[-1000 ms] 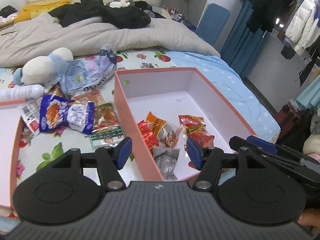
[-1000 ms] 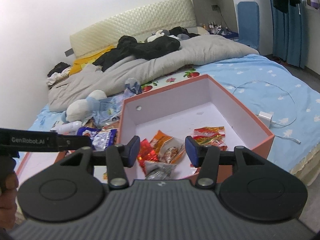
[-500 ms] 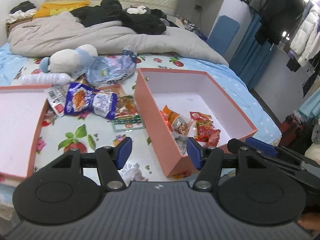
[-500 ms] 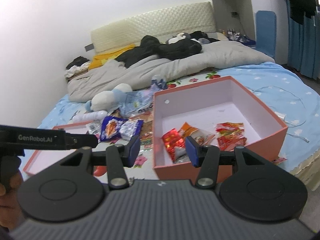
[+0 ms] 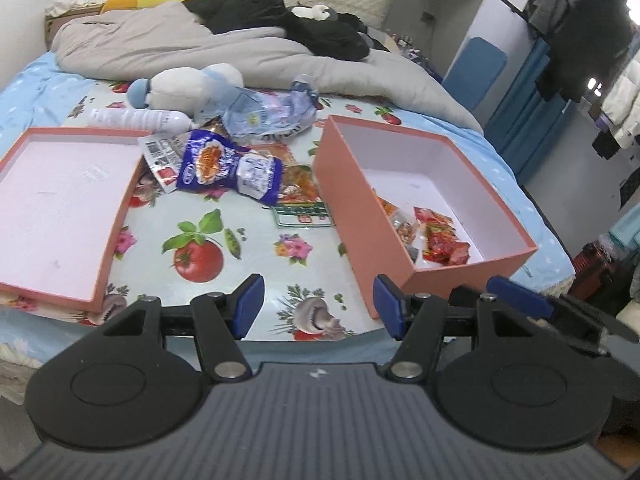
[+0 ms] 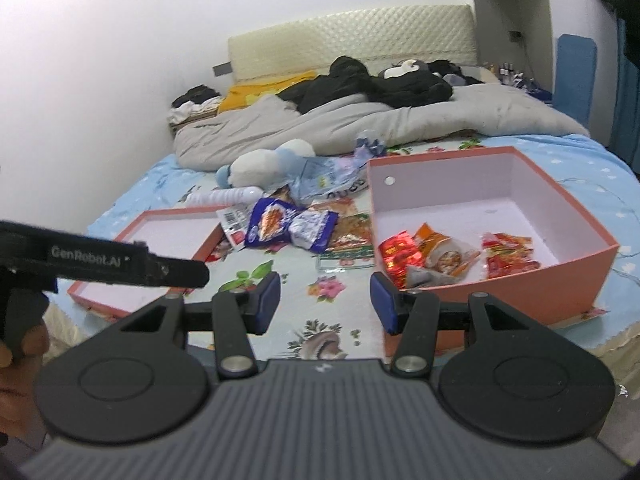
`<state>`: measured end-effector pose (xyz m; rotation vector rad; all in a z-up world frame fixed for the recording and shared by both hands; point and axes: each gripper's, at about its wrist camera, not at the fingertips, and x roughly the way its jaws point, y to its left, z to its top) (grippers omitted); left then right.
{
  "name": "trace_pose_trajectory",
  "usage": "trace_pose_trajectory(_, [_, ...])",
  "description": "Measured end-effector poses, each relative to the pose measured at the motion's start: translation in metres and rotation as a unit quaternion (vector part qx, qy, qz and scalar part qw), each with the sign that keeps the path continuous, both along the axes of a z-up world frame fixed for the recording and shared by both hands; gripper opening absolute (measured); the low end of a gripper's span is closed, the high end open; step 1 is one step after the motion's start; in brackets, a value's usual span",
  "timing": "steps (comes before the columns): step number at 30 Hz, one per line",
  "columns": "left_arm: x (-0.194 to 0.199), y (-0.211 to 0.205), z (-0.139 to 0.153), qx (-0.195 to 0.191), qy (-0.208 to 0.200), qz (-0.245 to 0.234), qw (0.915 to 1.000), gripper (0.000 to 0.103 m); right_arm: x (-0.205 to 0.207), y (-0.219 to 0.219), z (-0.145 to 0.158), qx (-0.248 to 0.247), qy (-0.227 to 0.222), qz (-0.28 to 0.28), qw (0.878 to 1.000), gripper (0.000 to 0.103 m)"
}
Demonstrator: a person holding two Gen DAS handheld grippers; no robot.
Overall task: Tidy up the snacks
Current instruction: 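Lift both tools out of the box, then move both tools toward the blue noodle bag and green-labelled packet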
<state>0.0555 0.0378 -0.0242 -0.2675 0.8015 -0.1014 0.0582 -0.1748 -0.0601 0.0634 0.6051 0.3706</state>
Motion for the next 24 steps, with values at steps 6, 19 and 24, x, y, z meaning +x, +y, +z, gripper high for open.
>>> trace_pose_trajectory(6, [0.018, 0.017, -0.012, -0.007, 0.015, 0.014, 0.9998, 0.066, 0.009, 0.015, -0.01, -0.005, 0.004, 0.008, 1.0, 0.052])
trace_pose_trajectory(19, [0.077, 0.046, -0.049, -0.021, 0.053, 0.039, 0.9976, 0.067, 0.056, 0.043, -0.043, -0.032, 0.039, 0.023, 0.998, 0.052])
trace_pose_trajectory(24, [0.107, 0.058, -0.062, -0.03, 0.059, 0.045, 0.9968, 0.069, 0.078, 0.056, -0.056, -0.044, 0.047, 0.025, 0.998, 0.052])
